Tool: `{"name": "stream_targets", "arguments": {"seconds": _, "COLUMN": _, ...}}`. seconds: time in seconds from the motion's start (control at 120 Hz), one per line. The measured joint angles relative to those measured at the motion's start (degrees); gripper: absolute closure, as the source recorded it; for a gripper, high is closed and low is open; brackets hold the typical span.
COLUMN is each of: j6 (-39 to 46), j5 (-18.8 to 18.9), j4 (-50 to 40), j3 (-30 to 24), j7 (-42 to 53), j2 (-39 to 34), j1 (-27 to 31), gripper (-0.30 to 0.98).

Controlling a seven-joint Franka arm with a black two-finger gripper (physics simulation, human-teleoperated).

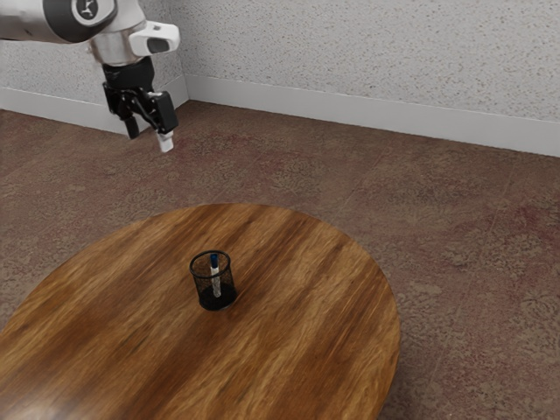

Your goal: Take the marker out of the pen holder and place it to the left of the pen holder.

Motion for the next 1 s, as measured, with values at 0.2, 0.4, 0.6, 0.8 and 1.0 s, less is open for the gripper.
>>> {"name": "stream_targets", "arguments": {"seconds": 0.2, "j6": 0.7, "j5": 0.3, "j4": -0.6, "j3": -0.1, "j7": 0.9, "j2": 1.1, "j1": -1.1, "gripper": 0.00}}
{"name": "stream_targets", "arguments": {"seconds": 0.4, "j6": 12.2, "j5": 4.2, "j4": -16.7, "j3": -3.7, "j7": 2.5, "j2": -0.6, "j1": 0.7, "gripper": 0.00}}
{"name": "stream_targets", "arguments": {"seconds": 0.6, "j6": 27.3, "j5": 8.6, "j4": -24.2, "j3": -7.8, "j7": 5.6, "j2": 2.6, "j1": 0.4, "gripper": 0.00}}
{"name": "stream_targets", "arguments": {"seconds": 0.8, "j6": 30.0, "j5": 12.0, "j4": -23.1, "j3": -8.1, "j7": 7.8, "j2": 7.4, "j1": -4.3, "gripper": 0.00}}
{"name": "stream_targets", "arguments": {"seconds": 1.0, "j6": 31.1, "j5": 14.4, "j4": -23.2, "j3": -7.8, "j7": 9.4, "j2": 9.0, "j1": -3.6, "gripper": 0.00}}
